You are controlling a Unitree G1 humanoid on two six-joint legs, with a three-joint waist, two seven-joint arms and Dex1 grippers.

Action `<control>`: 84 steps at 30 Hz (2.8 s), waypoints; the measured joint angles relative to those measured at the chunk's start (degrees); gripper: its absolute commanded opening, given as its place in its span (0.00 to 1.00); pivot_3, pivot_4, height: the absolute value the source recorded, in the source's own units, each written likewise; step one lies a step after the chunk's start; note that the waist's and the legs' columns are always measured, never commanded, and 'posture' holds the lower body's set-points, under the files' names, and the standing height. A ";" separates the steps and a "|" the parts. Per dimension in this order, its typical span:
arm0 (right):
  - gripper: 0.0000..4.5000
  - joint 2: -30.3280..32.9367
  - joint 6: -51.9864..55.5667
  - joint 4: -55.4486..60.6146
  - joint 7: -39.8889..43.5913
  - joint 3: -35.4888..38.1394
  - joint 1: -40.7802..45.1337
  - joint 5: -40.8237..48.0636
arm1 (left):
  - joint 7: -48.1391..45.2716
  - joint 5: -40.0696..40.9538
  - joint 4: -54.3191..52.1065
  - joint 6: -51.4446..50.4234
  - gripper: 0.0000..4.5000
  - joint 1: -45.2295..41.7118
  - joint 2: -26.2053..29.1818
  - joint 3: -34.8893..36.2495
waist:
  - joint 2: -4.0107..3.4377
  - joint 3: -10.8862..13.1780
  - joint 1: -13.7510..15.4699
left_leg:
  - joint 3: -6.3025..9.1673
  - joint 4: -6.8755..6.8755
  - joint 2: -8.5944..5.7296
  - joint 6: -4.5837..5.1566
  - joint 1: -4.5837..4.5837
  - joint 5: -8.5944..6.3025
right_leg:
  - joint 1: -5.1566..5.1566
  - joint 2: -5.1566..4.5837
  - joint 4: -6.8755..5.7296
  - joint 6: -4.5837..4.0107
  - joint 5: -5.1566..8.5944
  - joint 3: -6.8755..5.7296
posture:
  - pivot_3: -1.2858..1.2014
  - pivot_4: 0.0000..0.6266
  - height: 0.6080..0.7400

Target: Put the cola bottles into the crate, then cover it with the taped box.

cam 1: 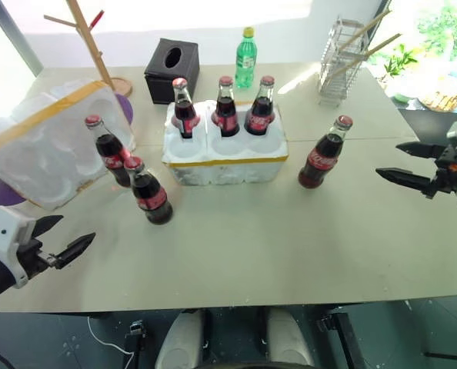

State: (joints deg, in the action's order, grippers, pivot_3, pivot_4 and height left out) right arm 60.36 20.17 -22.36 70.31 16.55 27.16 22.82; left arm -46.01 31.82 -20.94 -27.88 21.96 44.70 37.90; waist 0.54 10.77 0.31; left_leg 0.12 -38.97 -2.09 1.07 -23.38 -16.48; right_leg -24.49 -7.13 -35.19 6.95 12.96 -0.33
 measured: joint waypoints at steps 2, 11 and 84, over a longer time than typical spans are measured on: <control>1.00 -0.30 -0.44 0.00 -0.03 0.00 -0.01 -0.05 | 0.07 -0.23 -0.07 0.77 0.97 0.09 -0.46 0.00 | 0.00 0.00 -0.01 | 0.00 0.00 0.00 0.00 0.00 0.00 | 0.00 0.00 0.00 0.00 0.00 0.00 | 0.52 0.24 1.00; 1.00 -0.80 -1.32 0.00 -0.02 -0.01 -1.33 -0.05 | 2.65 -0.66 -0.22 0.51 0.97 -0.63 -1.43 0.00 | -0.01 0.00 0.04 | 0.00 0.00 -0.01 0.00 0.00 0.00 | 0.00 0.00 0.00 0.00 -0.01 0.00 | 0.52 0.24 1.00; 1.00 2.90 36.09 48.71 -11.66 6.74 -2.99 47.28 | 8.54 -16.16 43.27 15.93 0.93 -51.29 -9.36 -26.07 | 0.03 -0.03 0.45 | 0.01 -0.09 -0.13 0.09 -0.08 -0.02 | -0.03 0.13 -0.04 0.38 -0.23 -0.11 | 0.52 0.24 1.00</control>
State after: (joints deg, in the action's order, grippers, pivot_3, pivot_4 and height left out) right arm 63.26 56.26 26.35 58.65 23.29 24.17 70.10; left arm -37.48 15.66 22.33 -11.95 -29.34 35.34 11.83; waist 0.57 10.74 0.76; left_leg 0.13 -39.06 -2.22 1.16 -23.46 -16.50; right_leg -24.52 -6.99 -35.24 7.33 12.73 -0.45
